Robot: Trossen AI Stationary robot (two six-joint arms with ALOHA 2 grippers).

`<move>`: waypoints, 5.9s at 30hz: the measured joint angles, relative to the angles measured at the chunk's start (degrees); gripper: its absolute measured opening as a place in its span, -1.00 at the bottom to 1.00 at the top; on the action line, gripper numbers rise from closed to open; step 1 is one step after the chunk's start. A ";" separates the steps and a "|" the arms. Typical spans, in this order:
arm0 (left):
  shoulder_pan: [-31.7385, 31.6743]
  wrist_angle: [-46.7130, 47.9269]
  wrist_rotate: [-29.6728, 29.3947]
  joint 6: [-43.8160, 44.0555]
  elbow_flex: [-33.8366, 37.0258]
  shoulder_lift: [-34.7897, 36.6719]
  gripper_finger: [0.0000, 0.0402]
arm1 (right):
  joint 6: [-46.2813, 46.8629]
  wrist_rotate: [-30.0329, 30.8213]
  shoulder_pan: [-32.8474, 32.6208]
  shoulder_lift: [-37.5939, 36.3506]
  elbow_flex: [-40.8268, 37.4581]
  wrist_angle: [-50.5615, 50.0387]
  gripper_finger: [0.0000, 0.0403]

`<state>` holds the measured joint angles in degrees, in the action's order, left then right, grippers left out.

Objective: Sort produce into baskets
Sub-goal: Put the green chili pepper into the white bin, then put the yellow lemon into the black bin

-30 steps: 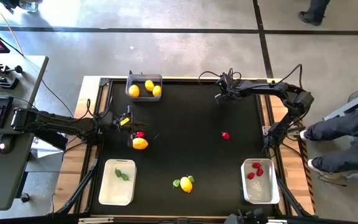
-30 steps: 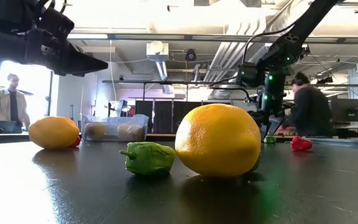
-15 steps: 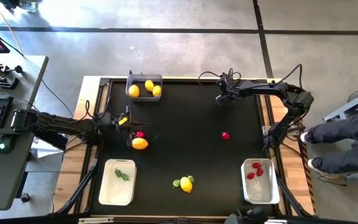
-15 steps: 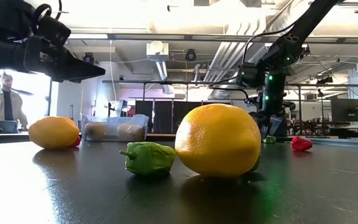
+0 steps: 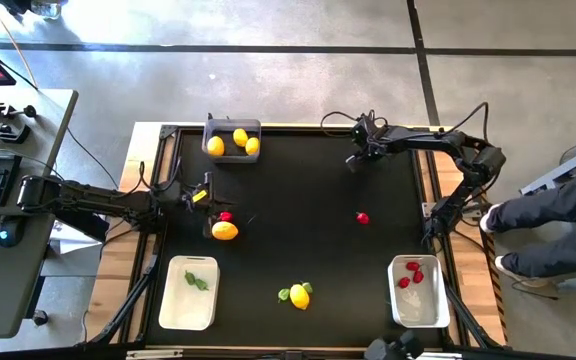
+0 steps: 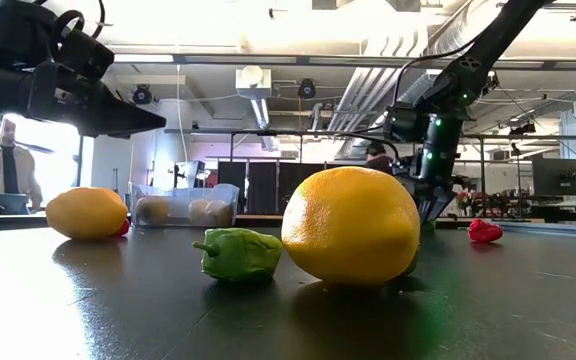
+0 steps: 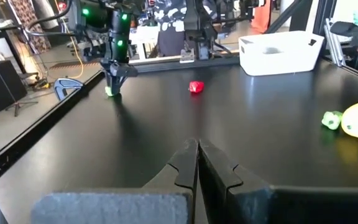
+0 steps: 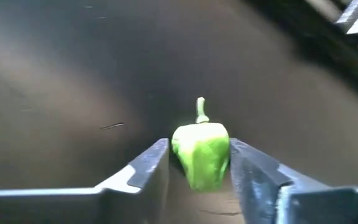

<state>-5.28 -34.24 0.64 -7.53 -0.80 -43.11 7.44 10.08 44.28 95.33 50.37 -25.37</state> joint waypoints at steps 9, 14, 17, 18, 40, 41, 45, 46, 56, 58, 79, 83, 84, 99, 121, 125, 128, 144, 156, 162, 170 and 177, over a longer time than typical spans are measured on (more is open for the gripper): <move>0.00 0.11 0.00 -0.04 0.00 0.00 -1.00 | 0.42 -2.00 -9.34 -0.39 0.88 0.86 -0.73; 0.00 0.55 -0.96 0.98 0.00 0.02 -1.00 | 3.56 -2.38 -19.44 -0.42 1.98 5.39 -0.72; 0.00 1.30 -1.16 1.89 0.00 0.02 -1.00 | 5.07 -4.58 -26.02 -0.42 2.01 12.72 -0.72; 0.06 1.64 -1.16 1.91 0.00 0.02 -1.00 | 5.21 -4.65 -28.26 -0.42 2.01 15.49 -0.72; 7.38 -3.46 -1.22 -5.57 -11.50 -13.06 -0.36 | -14.40 -4.71 -50.06 0.04 2.08 50.47 -0.72; 7.72 -3.43 -1.73 -6.55 -12.62 -14.14 -0.35 | -14.39 -4.71 -50.06 0.04 2.08 50.47 -0.72; 8.62 -3.40 -2.57 -9.22 -16.87 -18.69 -0.34 | -15.28 -4.75 -50.06 0.04 2.08 50.49 -0.72; 8.74 -3.38 -2.58 -9.69 -17.85 -19.92 -0.34 | -15.42 -4.89 -50.06 0.04 2.08 50.48 -0.72; 8.90 -3.39 -0.38 -14.56 -24.66 -29.07 -0.37 | -16.41 -6.70 -50.72 0.04 2.08 50.50 -0.72; 9.18 -3.41 1.36 -14.94 -25.17 -29.95 -0.39 | -16.49 -6.70 -50.85 0.07 2.08 50.57 -0.72; 10.92 -9.05 1.90 -18.67 -26.14 -34.27 -0.98 | -16.47 -6.90 -50.83 0.11 2.08 51.22 -0.71; 10.88 -8.90 3.26 -18.70 -26.14 -34.08 -0.99 | -16.50 -7.05 -50.87 0.11 2.08 51.09 -0.63; 10.88 -8.46 3.30 -18.71 -26.14 -33.69 -0.99 | -16.50 -7.05 -50.87 0.11 2.08 51.13 -0.59; 15.40 16.57 4.19 -11.78 -26.12 -15.64 -1.00 | -15.01 -3.01 -50.80 0.09 2.10 50.39 0.07; 42.33 58.26 -1.22 23.84 -28.41 -3.37 -1.00 | -14.94 -1.01 -50.65 0.11 2.08 47.19 0.07; 44.65 65.38 0.30 31.24 -28.41 -3.39 -1.00 | -14.94 -1.00 -50.65 0.10 2.08 46.82 0.07; 45.71 68.39 0.41 34.61 -28.41 -3.39 -1.00 | -14.94 -1.00 -50.65 0.10 2.08 46.78 0.07; 46.64 68.65 1.78 36.98 -28.41 -4.98 -0.86 | -14.75 -0.98 -50.65 0.10 2.08 46.00 0.07; 46.55 62.08 1.75 37.81 -28.41 -4.99 -0.48 | -11.80 -0.98 -50.24 0.09 2.05 44.38 0.07; 42.17 55.12 1.49 31.01 -28.41 -4.99 -0.67 | -11.93 -0.98 -50.24 0.09 2.05 44.38 0.07; 29.22 59.81 2.20 24.12 -28.41 -4.99 -0.98 | -11.95 -0.98 -50.24 0.09 2.05 44.37 0.07; 19.69 61.67 4.07 20.21 -28.41 -6.11 -0.95 | -11.95 -0.98 -50.22 0.09 2.05 44.38 0.07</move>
<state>14.42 27.43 4.71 12.68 -29.21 -49.22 -4.51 9.10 -5.94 95.42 52.42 19.00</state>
